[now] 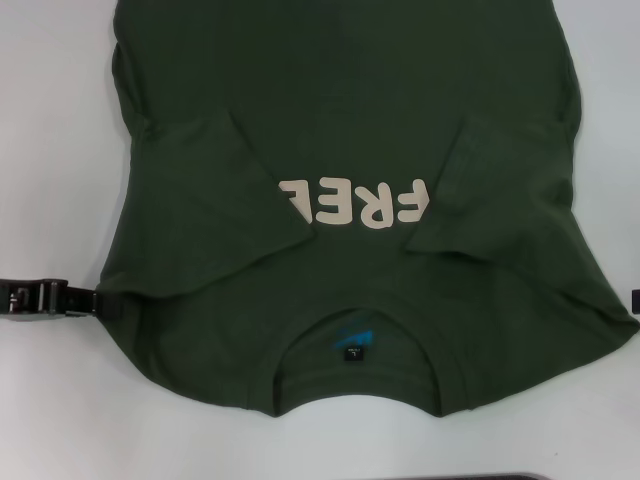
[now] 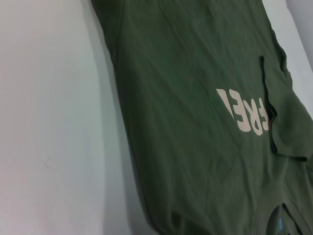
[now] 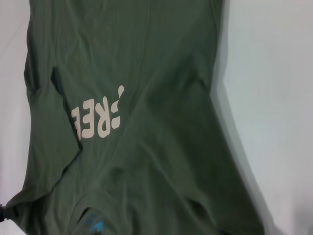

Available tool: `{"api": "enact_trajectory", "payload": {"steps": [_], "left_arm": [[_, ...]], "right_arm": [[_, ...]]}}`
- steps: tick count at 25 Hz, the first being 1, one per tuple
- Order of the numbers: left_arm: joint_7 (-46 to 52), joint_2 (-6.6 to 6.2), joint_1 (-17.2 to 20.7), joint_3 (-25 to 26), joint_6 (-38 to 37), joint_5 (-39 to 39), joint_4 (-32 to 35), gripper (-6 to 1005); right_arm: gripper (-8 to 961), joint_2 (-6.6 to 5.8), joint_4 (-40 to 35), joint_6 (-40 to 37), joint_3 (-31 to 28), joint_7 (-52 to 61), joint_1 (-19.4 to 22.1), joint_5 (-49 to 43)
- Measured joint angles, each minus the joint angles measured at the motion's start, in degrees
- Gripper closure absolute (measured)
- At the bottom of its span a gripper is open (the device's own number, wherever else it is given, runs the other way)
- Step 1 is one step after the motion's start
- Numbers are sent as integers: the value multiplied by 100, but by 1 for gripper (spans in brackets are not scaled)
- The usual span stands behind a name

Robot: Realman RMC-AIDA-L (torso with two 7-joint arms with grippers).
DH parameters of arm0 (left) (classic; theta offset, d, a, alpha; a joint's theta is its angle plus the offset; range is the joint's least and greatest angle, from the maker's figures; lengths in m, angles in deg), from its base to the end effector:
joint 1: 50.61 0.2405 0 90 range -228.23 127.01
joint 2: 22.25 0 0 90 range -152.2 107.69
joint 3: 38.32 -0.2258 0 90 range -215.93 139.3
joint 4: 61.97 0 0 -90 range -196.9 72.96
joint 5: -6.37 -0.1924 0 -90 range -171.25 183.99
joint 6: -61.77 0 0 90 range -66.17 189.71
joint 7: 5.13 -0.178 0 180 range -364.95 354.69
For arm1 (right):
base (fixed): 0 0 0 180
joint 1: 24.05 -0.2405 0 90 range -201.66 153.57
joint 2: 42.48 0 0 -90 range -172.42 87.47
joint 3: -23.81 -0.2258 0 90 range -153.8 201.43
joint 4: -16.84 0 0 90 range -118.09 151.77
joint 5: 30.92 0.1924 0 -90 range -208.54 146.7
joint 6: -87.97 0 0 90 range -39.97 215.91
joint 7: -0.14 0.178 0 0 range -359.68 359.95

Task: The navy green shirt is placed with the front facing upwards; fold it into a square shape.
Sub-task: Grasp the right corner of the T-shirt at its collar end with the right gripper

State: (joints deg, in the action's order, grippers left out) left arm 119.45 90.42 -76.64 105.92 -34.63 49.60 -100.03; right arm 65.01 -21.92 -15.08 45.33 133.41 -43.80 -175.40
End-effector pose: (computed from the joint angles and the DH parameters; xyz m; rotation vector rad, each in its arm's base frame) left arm -0.2982 0.2582 0.0088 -2.4238 -1.8862 -0.2641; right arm 0.3444 0.2175 0.0621 -2.0133 2.2233 0.3313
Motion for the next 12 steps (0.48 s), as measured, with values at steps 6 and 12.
{"api": "enact_trajectory", "payload": {"steps": [6,12], "left_arm": [[9,0,-16,0,15,2,7,964],[20,0,-53,-1,23,-3,1,964]], "right_arm": [[74,3,0,66,30,31,-32,-1],[74,38,0,122,145,53,-82,-1]]}}
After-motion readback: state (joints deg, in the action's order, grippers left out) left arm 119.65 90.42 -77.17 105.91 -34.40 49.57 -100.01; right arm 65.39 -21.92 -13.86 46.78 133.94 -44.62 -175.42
